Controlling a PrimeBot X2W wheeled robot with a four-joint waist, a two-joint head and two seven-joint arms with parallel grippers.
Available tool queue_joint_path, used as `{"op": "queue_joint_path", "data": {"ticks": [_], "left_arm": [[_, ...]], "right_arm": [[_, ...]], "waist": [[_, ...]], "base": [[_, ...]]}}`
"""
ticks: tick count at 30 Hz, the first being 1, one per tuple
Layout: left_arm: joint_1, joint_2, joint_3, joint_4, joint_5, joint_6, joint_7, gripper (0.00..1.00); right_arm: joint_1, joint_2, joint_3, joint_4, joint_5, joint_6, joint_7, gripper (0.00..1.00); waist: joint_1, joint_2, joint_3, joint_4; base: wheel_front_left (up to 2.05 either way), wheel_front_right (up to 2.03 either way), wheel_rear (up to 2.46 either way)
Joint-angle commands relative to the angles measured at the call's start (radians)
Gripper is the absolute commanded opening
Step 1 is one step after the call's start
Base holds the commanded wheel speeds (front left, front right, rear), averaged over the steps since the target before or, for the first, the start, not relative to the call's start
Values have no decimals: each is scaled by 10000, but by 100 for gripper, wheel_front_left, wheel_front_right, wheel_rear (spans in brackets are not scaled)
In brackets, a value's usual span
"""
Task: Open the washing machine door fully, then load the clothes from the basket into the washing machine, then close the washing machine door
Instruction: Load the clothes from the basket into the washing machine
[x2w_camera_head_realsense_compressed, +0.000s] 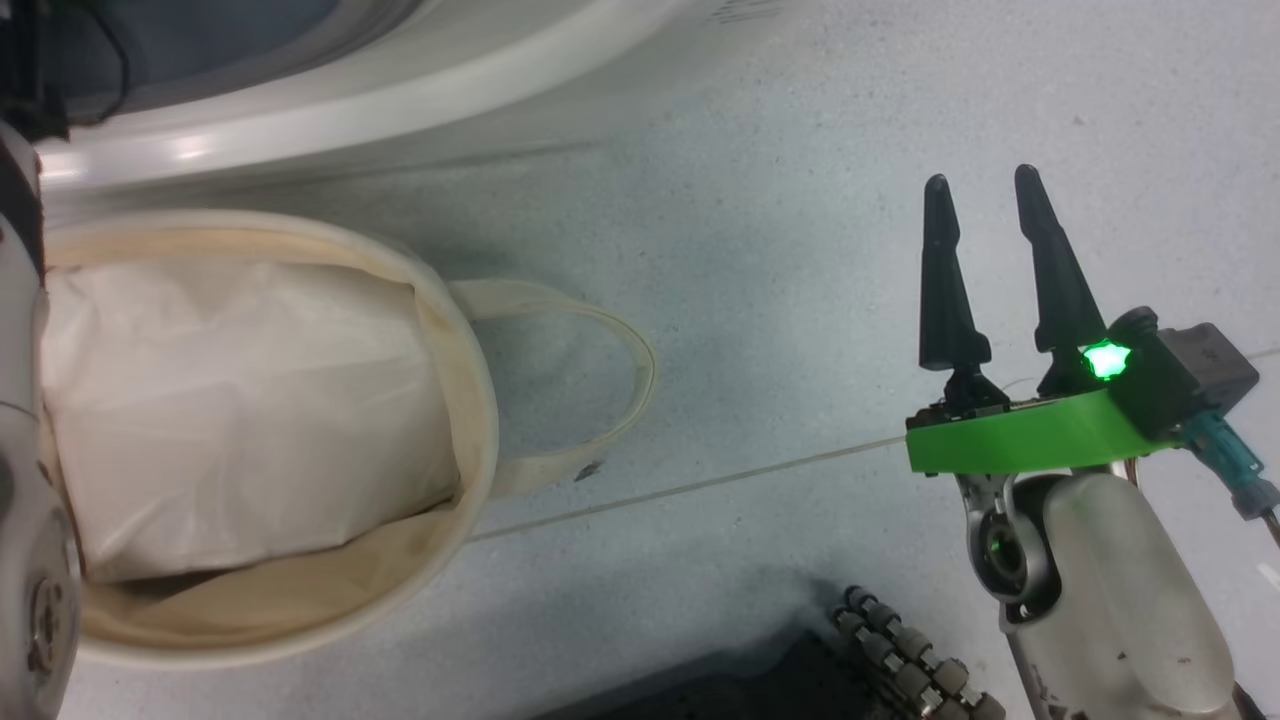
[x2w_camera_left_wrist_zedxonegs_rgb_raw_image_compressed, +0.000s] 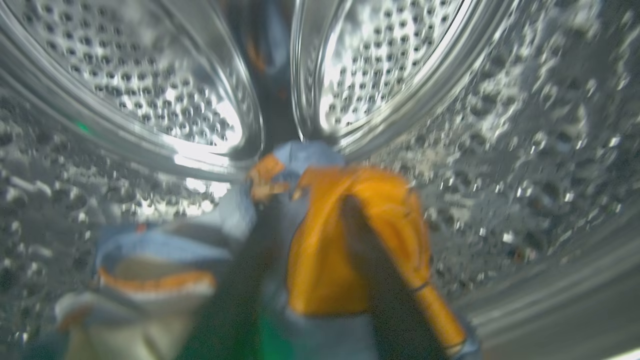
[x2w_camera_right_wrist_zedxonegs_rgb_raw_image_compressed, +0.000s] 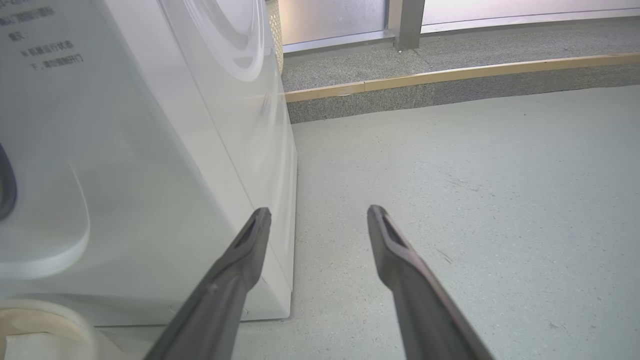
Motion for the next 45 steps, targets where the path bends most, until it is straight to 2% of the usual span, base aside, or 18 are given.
{"op": "queue_joint_path", "data": {"ticks": [1, 11, 20, 29, 35, 45], "left_arm": [[-109, 387, -16, -221, 11, -47, -45, 100], [42, 185, -20, 1391, -203, 27, -45, 100], [1737, -168, 179, 783, -605, -269, -45, 100], [4428, -584, 393, -1394, -998, -745, -45, 100], [6474, -860, 321, -2984, -1691, -841, -45, 100], [9459, -223, -48, -5556, -2907, -847, -45, 100]], "right_arm": [[232, 67, 172, -270, -104, 4, -124, 100], [147, 97, 387, 24, -60, 4, -124, 100], [130, -28, 596, 496, 147, 4, -124, 100], [258, -405, 1028, 1135, 433, 4, -124, 100], [584, -736, 1098, 1458, 616, 4, -124, 100], [1040, -1031, 1263, 1656, 836, 4, -124, 100]], "waist": [[1, 0, -57, 16], [1, 0, -879, 191], [1, 0, -2192, 692], [1, 0, -3830, 1625], [1, 0, -5009, 2216], [1, 0, -6293, 2761]], "base": [[0, 0, 0], [0, 0, 0], [0, 0, 0], [0, 0, 0], [0, 0, 0], [0, 0, 0]]}}
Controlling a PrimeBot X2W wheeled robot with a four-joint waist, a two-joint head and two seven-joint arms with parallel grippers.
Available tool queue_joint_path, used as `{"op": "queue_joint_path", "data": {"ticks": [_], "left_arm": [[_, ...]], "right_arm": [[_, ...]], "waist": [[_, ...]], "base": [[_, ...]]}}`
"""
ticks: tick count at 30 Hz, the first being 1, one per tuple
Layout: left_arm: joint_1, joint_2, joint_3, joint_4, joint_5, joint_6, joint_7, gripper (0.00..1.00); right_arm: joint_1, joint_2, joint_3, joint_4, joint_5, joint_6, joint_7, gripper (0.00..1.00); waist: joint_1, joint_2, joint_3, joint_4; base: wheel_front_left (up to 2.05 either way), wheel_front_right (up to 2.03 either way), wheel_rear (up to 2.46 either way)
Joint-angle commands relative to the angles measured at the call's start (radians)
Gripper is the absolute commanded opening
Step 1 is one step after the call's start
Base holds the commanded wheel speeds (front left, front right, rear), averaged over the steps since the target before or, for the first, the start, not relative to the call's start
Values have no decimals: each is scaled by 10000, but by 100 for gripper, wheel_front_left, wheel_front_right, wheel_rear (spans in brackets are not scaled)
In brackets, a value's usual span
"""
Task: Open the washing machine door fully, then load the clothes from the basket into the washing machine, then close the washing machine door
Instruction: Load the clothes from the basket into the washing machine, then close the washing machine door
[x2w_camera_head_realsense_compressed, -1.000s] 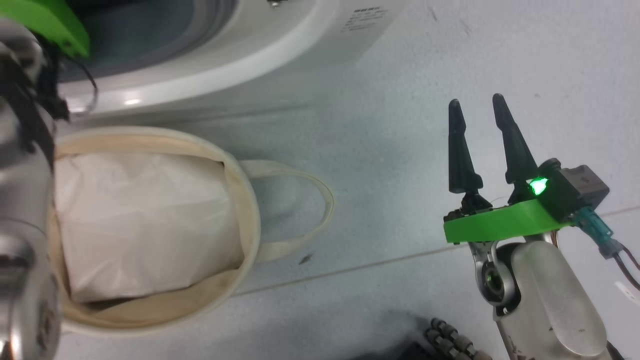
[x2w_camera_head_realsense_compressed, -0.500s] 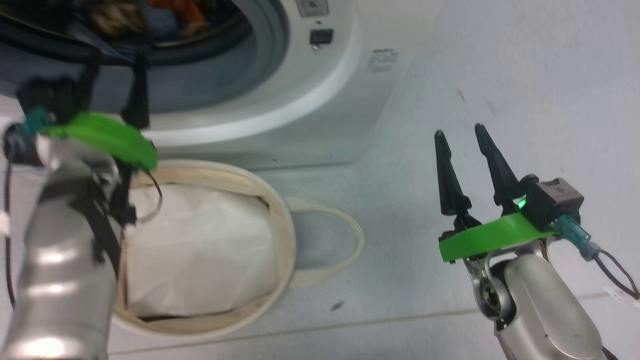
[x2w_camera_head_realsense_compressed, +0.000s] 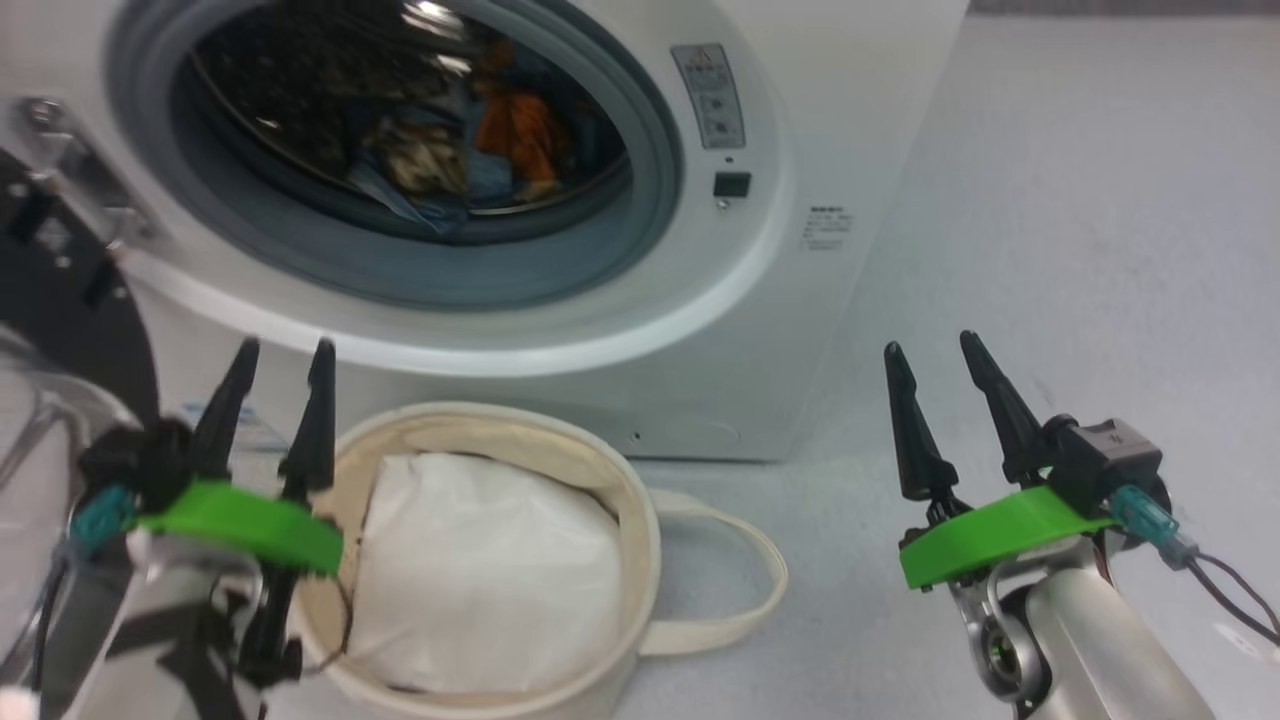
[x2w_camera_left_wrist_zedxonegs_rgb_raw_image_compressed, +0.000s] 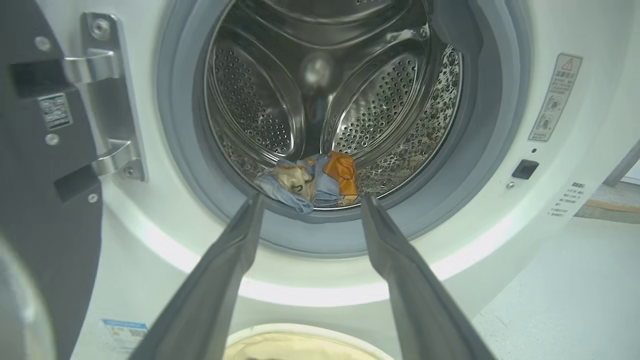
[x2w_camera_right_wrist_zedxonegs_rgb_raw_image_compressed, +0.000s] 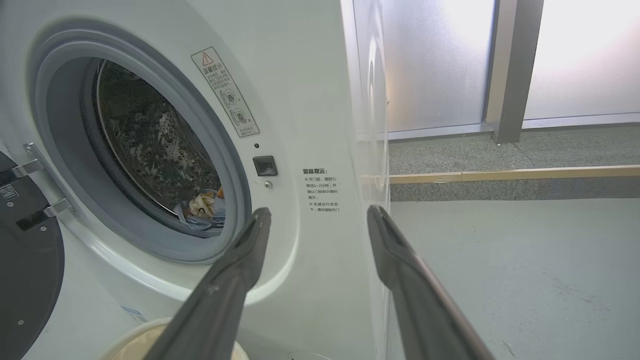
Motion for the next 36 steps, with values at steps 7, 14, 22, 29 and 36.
{"op": "queue_joint_path", "data": {"ticks": [7, 14, 22, 29, 36], "left_arm": [[1141, 448, 800, -1344, -229, -58, -47, 100], [1521, 384, 844, -1706, -277, -59, -47, 100], [1666, 357, 861, -1816, -366, -59, -47, 100], [1691, 372, 822, -1820, -317, -59, -47, 100], [1687, 330, 840, -1810, -327, -59, -47, 100]], "right_arm": [[267, -49, 238, -135, 213, 4, -124, 100], [362, -43, 291, 4, 290, 4, -124, 100], [353, -38, 286, 45, 312, 4, -124, 100], [340, -15, 294, 52, 322, 4, -124, 100], [326, -7, 297, 52, 317, 4, -124, 100]], "waist": [[2, -1, -772, 369], [2, -1, -846, 478], [2, -1, -846, 514], [2, -1, -814, 473], [2, -1, -807, 457]], "base": [[0, 0, 0], [0, 0, 0], [0, 0, 0], [-34, 41, -7], [-109, 141, -32]]}}
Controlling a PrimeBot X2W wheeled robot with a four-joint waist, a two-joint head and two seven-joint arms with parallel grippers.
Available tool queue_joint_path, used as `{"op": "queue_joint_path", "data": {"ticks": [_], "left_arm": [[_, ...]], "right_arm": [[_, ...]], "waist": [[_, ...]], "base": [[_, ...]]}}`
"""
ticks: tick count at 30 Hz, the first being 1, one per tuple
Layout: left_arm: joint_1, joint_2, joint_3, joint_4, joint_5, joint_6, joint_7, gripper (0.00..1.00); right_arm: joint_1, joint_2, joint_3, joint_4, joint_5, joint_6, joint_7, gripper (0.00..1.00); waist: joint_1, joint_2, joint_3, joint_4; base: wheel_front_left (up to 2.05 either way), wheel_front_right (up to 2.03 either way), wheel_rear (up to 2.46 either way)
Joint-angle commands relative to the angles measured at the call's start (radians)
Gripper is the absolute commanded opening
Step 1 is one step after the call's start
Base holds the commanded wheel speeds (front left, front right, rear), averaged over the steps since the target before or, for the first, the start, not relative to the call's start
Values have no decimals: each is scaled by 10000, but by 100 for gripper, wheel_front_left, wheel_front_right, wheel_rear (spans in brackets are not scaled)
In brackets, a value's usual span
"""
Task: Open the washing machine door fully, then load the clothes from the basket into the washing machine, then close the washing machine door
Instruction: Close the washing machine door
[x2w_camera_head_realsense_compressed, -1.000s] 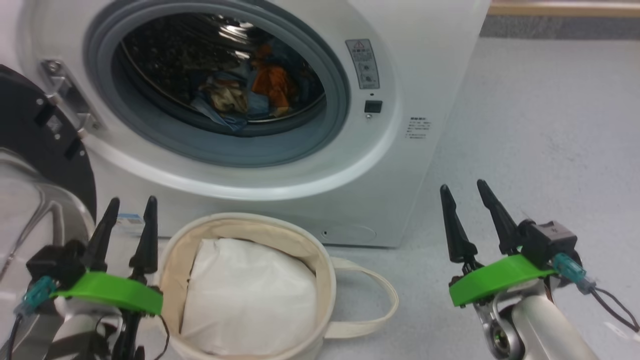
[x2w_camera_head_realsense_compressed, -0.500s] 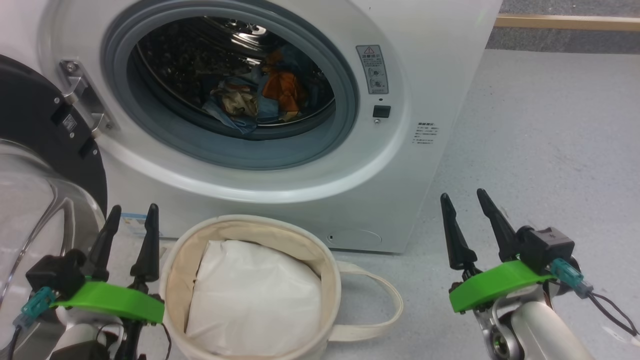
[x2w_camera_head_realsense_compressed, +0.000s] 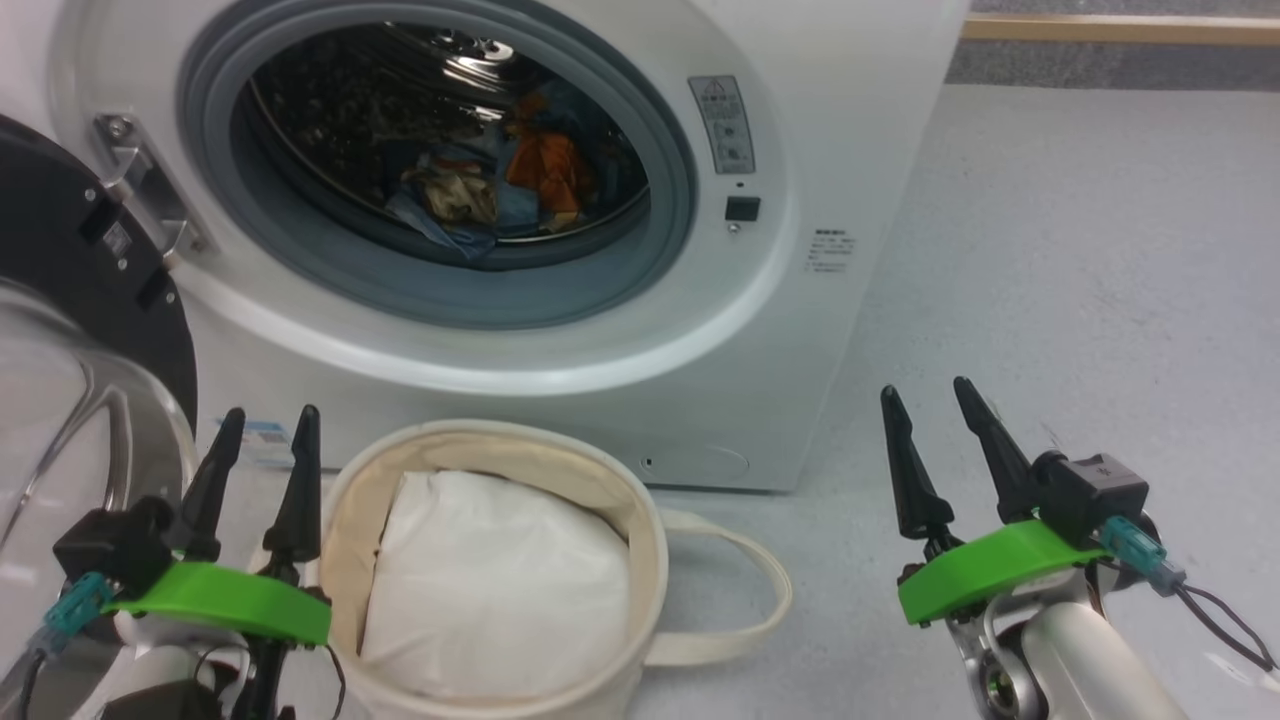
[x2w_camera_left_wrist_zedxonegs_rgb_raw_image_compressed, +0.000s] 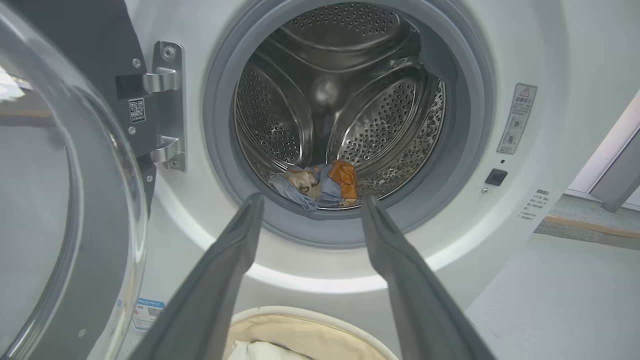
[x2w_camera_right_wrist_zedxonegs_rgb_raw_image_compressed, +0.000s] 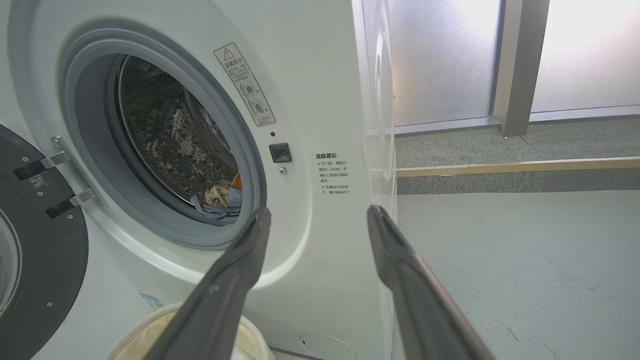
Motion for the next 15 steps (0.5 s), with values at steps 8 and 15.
{"op": "queue_joint_path", "data": {"ticks": [8, 15], "left_arm": [[-169, 192, 499, -285, 63, -57, -47, 100], [-172, 73, 459, -93, 160, -57, -47, 100]], "right_arm": [[-118, 26, 224, -263, 73, 4, -124, 100], [-92, 11, 233, -264, 91, 4, -124, 100]], "waist": [[-3, -1, -7, 37], [-3, -1, -22, 147]], "base": [[-187, 215, -29], [-197, 201, -4]]}}
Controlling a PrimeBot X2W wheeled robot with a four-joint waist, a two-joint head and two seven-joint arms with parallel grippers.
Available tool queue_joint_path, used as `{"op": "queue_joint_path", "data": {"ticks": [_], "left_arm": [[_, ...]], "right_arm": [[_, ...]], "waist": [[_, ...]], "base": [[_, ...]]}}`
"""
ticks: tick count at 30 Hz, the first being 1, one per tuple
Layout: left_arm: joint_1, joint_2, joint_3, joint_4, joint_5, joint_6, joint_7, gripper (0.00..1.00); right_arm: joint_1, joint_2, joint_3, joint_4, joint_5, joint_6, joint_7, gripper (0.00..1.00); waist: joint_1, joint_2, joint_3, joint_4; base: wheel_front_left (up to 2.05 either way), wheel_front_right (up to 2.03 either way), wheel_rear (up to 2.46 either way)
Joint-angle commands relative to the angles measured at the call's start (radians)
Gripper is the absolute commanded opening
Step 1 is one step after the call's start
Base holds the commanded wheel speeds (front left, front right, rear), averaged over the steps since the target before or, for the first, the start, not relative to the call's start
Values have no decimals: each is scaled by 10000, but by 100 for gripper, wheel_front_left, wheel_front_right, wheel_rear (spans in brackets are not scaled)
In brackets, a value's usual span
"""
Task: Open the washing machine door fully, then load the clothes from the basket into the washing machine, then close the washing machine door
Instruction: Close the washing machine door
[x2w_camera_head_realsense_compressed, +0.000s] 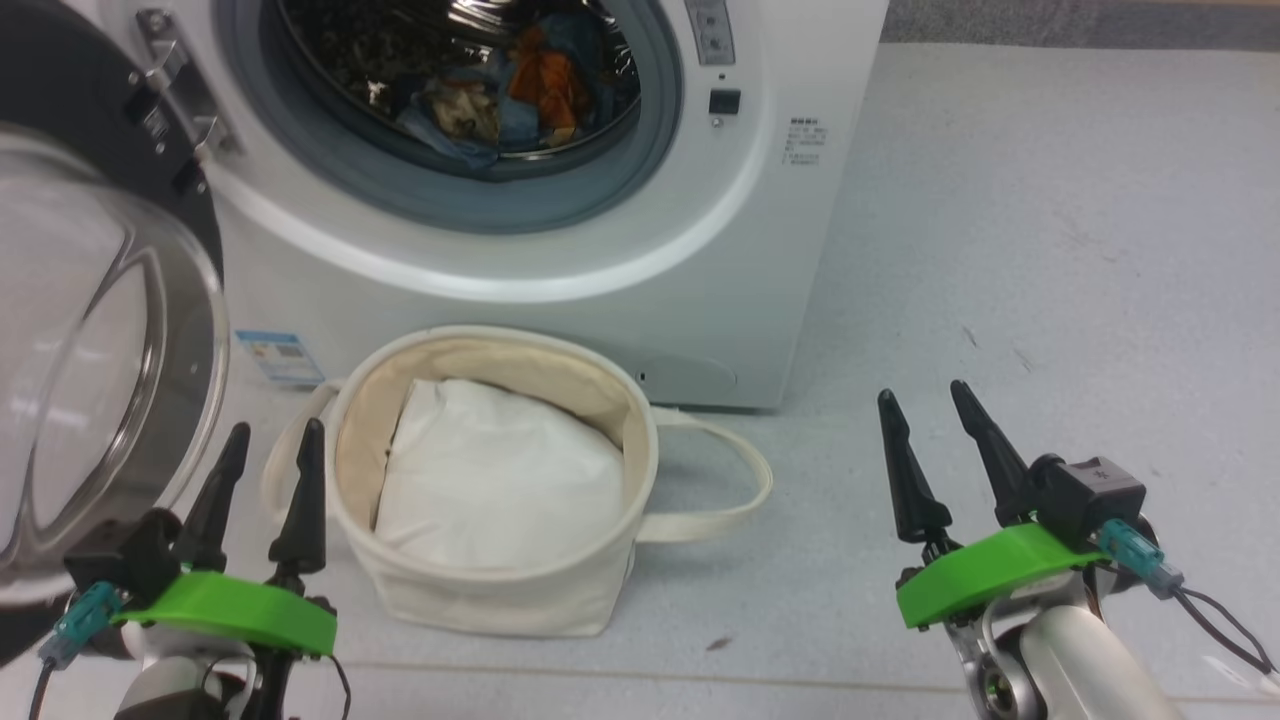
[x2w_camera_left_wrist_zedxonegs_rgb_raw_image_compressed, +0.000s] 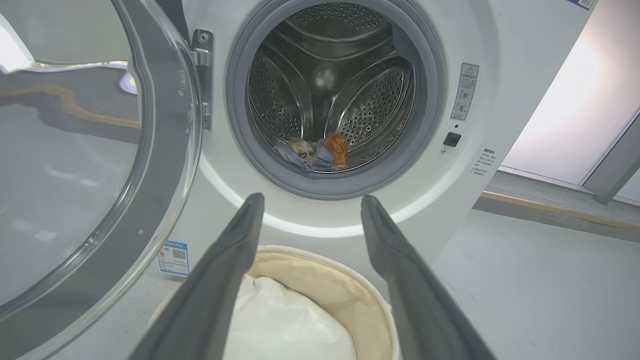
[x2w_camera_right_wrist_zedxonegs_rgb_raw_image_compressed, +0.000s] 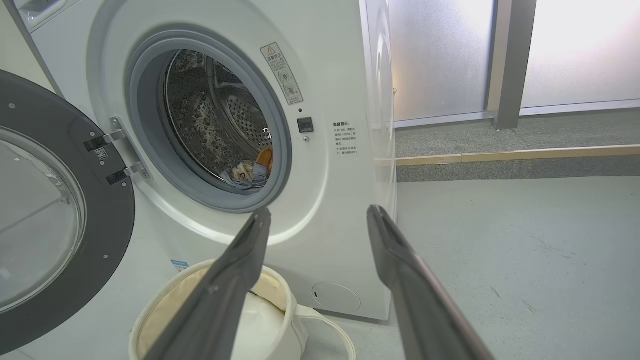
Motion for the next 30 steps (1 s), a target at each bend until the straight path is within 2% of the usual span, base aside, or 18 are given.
{"op": "queue_joint_path", "data": {"ticks": [1, 8, 17, 22, 30], "left_arm": [[-221, 222, 368, -301, 60, -57, -47, 100], [-186, 192, 382, -337, 124, -57, -47, 100], [-140, 156, 565, -208, 433, -4, -47, 100], [-130, -124, 899, 71, 712, 67, -47, 100], [4, -401, 1060, 525, 1172, 217, -47, 100]], "right_arm": [[-117, 0, 195, -266, 90, 4, -124, 100], [-100, -26, 217, -238, 111, 4, -124, 100], [-54, -3, 268, -162, 154, 4, -124, 100], [5, 37, 297, -27, 219, 4, -124, 100], [63, -9, 488, 111, 310, 4, -124, 100]], "waist": [[1, -1, -7, 33], [1, -1, -74, 112], [1, -1, -150, 352], [1, -1, -226, 799], [1, -1, -521, 1895]], "base": [[-154, 154, 0], [-99, 99, 0], [-11, 11, 0], [0, 0, 0], [0, 0, 0]]}}
